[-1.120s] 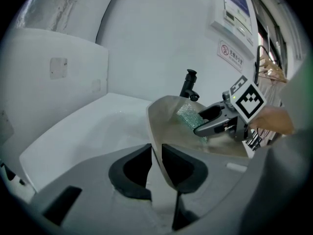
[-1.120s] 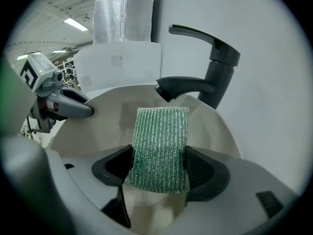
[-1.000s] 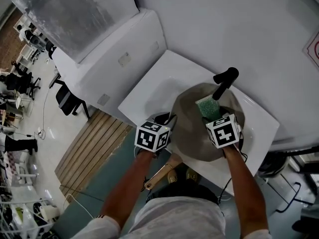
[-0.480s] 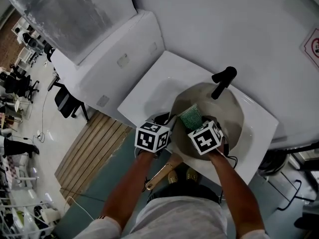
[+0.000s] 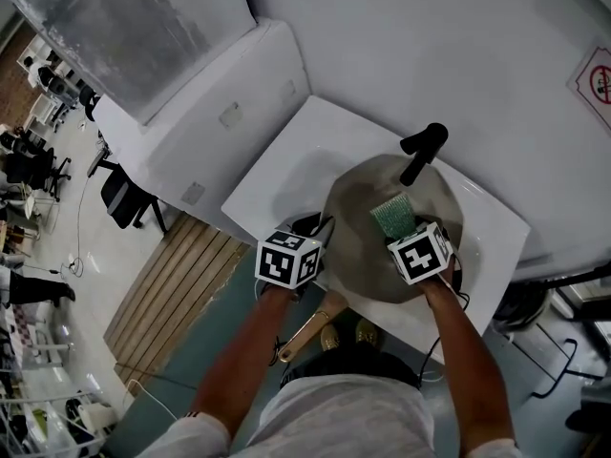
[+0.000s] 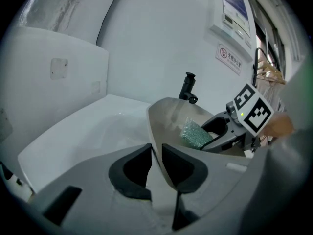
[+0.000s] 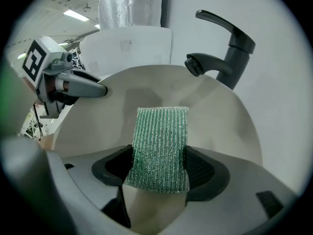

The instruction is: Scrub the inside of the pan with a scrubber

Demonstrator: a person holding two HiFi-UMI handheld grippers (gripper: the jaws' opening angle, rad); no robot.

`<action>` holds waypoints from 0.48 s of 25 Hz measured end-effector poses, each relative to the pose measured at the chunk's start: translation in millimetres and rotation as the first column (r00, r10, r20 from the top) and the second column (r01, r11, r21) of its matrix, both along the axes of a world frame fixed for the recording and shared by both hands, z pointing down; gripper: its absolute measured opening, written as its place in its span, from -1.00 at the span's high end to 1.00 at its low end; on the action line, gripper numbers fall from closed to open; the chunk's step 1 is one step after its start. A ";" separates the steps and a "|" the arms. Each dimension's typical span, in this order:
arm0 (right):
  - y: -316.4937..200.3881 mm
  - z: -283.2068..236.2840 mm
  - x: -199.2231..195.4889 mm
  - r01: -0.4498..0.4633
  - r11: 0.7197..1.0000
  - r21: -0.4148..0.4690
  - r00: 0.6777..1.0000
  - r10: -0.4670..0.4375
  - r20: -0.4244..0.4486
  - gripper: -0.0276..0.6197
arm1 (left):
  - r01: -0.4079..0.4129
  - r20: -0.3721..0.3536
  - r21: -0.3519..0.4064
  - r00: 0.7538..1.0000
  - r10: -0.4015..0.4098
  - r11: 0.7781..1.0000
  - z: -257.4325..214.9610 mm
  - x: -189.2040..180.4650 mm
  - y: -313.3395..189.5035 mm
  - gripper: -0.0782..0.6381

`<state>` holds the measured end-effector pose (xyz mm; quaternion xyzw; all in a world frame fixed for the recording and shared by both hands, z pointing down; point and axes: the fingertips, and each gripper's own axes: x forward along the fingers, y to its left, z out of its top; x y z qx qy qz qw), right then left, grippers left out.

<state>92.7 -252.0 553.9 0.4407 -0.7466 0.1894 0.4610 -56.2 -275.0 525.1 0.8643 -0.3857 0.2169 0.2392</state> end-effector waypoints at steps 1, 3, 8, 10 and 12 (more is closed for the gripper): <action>-0.2 -1.7 2.9 -0.002 1.000 0.005 1.000 0.002 -0.004 -0.13 | -0.001 0.001 0.000 1.000 0.001 1.000 0.3 0.1 0.0 0.57; 0.0 -5.8 7.0 -0.003 1.000 0.014 1.000 0.003 -0.010 -0.13 | -0.004 0.001 -0.001 1.000 0.004 1.000 0.1 0.9 0.1 0.57; 8.6 -19.1 3.3 0.011 0.999 0.030 1.000 -0.011 -0.005 -0.13 | -0.005 -0.001 -0.001 1.000 0.005 1.000 -0.6 0.9 0.1 0.57; 14.9 -25.4 -7.8 0.039 0.998 0.040 0.999 -0.039 0.002 -0.13 | -0.004 -0.002 -0.001 1.000 0.004 1.000 -0.3 0.8 -0.2 0.57; 22.8 -29.2 -22.8 0.068 0.997 0.042 0.997 -0.069 0.016 -0.13 | -0.003 -0.003 -0.003 1.000 0.003 1.000 0.4 0.8 -0.9 0.57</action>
